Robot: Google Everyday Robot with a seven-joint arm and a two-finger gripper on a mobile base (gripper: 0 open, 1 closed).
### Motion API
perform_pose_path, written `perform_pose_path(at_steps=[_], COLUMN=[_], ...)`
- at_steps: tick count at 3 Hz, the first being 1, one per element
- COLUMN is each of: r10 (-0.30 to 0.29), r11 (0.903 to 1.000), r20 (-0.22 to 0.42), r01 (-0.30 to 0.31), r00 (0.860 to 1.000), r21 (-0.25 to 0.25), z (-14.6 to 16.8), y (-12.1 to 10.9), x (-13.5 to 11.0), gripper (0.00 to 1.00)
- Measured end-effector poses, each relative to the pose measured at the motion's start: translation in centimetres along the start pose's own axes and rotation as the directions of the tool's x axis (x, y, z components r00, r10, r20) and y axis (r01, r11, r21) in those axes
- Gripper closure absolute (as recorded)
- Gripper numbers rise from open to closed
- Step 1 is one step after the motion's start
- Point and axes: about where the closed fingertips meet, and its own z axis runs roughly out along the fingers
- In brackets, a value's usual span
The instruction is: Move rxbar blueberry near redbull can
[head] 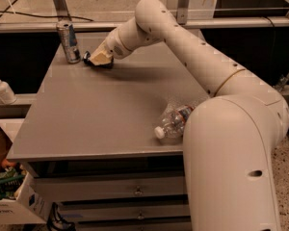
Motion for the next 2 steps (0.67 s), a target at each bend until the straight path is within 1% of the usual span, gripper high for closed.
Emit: perform_pose_path(at_steps=[1,2], r10=[-0.001,0.007], r11=[0.9997,0.9994], r20=[0.018,0.023], r01=[0.001,-0.006], r00=[1.0,1.0], r21=[-0.024,-0.033], z=[0.93,1.52], y=[0.48,0.76], x=[-0.45,-0.57], gripper=[1.0,0.83])
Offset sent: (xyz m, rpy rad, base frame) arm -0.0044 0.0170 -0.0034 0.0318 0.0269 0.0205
